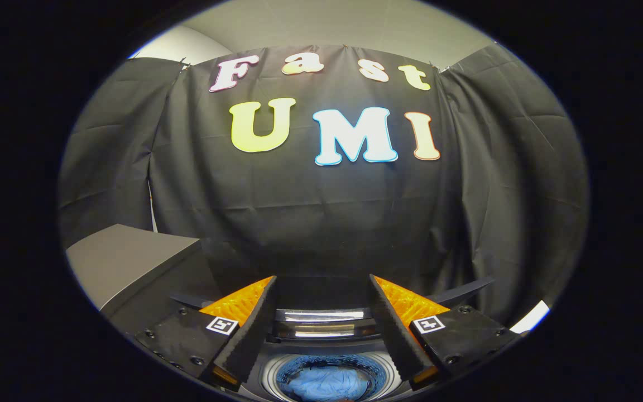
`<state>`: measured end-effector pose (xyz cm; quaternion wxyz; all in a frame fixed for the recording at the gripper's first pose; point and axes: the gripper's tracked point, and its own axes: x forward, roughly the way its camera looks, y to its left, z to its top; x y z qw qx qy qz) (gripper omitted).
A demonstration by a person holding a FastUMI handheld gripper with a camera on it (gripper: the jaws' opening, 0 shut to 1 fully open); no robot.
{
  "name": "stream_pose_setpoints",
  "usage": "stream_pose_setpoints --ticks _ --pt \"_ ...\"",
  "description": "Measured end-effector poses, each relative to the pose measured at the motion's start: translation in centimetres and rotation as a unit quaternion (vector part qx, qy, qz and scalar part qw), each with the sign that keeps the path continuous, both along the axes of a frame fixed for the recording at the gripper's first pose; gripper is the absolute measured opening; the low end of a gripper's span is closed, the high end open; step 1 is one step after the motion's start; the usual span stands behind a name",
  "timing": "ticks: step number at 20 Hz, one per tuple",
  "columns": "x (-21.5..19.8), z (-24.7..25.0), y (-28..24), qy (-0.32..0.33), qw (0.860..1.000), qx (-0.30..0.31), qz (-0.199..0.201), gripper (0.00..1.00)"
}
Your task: Put the clothes into the washing machine and then close the washing machine lid.
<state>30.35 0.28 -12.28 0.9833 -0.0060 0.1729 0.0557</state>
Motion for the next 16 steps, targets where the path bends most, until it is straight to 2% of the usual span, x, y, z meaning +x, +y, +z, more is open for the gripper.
stream_pose_setpoints --ticks 16 --pt "-6.4 -3.7 -0.3 0.045 0.999 -0.014 0.025 0.98"
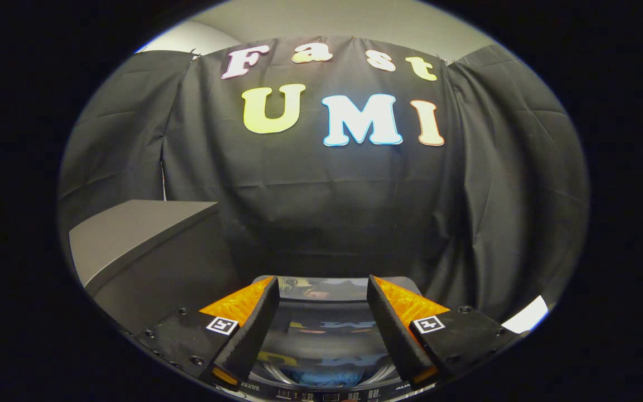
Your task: Put the clothes into the washing machine and then close the washing machine lid.
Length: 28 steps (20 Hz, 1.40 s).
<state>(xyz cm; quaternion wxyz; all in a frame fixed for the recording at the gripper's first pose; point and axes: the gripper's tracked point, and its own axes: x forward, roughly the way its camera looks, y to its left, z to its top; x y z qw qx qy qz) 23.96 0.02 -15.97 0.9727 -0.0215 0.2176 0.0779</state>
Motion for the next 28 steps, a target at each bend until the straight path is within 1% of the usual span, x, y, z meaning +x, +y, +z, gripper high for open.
stream_pose_setpoints --ticks 5,7,10,14,19,28 --pt "-2.8 -2.9 0.4 0.031 1.0 0.008 0.0 0.98" --pt "-3.2 -3.1 0.5 0.034 0.999 0.01 0.0 0.98" --pt "-3.6 -2.2 0.6 0.025 1.0 0.013 -0.001 0.98" --pt "-4.1 0.8 0.6 -0.002 1.0 0.019 -0.004 0.98" --pt "-6.0 6.0 0.4 -0.05 0.998 0.027 -0.012 0.98" --pt "-12.5 13.8 1.1 -0.119 0.992 0.031 -0.023 0.98"
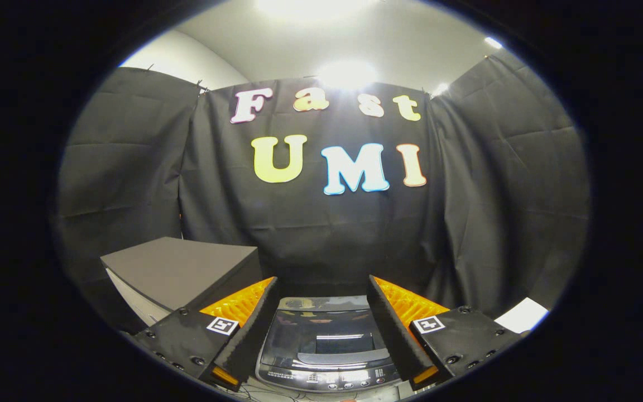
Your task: Put the clothes into the washing machine and then close the washing machine lid.
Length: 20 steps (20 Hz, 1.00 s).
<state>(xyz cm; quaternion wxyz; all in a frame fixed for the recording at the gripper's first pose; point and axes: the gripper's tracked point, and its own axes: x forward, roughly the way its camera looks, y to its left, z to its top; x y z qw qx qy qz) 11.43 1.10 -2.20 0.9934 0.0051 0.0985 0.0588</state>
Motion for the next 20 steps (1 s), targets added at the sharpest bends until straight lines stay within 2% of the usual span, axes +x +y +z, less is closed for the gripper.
stream_pose_setpoints --ticks 9,16,20 --pt "-6.5 2.2 0.2 -0.025 0.999 -0.024 -0.006 0.98" --pt "-8.5 3.3 1.4 -0.054 0.998 -0.018 0.003 0.97" --pt "-9.1 2.8 2.0 -0.049 0.999 -0.014 0.012 0.98"
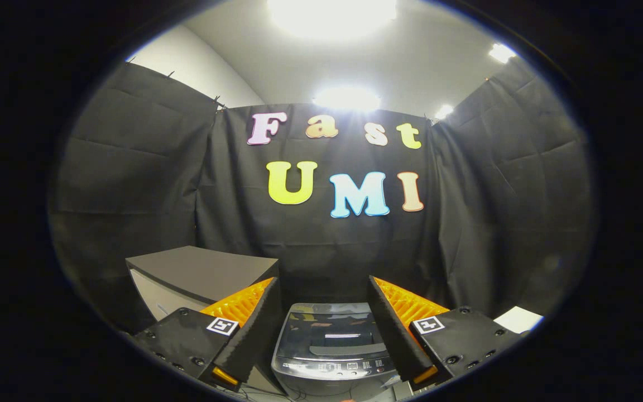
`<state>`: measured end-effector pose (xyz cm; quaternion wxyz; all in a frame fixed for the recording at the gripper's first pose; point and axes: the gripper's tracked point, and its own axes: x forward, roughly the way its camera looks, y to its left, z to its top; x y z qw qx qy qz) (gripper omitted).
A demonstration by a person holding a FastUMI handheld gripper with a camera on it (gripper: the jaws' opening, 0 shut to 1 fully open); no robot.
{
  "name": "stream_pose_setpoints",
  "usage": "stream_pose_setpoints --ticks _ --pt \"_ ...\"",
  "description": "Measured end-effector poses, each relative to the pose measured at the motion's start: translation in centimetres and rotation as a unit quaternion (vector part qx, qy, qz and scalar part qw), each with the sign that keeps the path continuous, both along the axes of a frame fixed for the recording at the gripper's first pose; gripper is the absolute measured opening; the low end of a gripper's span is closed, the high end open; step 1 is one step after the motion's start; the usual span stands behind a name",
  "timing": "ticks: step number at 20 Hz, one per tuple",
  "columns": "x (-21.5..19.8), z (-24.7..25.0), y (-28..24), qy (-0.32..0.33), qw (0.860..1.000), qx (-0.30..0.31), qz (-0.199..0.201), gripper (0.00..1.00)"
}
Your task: Put the clothes into the washing machine and then close the washing machine lid.
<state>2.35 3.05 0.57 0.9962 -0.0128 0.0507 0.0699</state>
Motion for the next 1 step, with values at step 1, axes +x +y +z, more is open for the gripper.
stream_pose_setpoints --ticks 1 --pt "0.0 0.02 -0.18 0.0 1.0 0.001 -0.002 0.97"
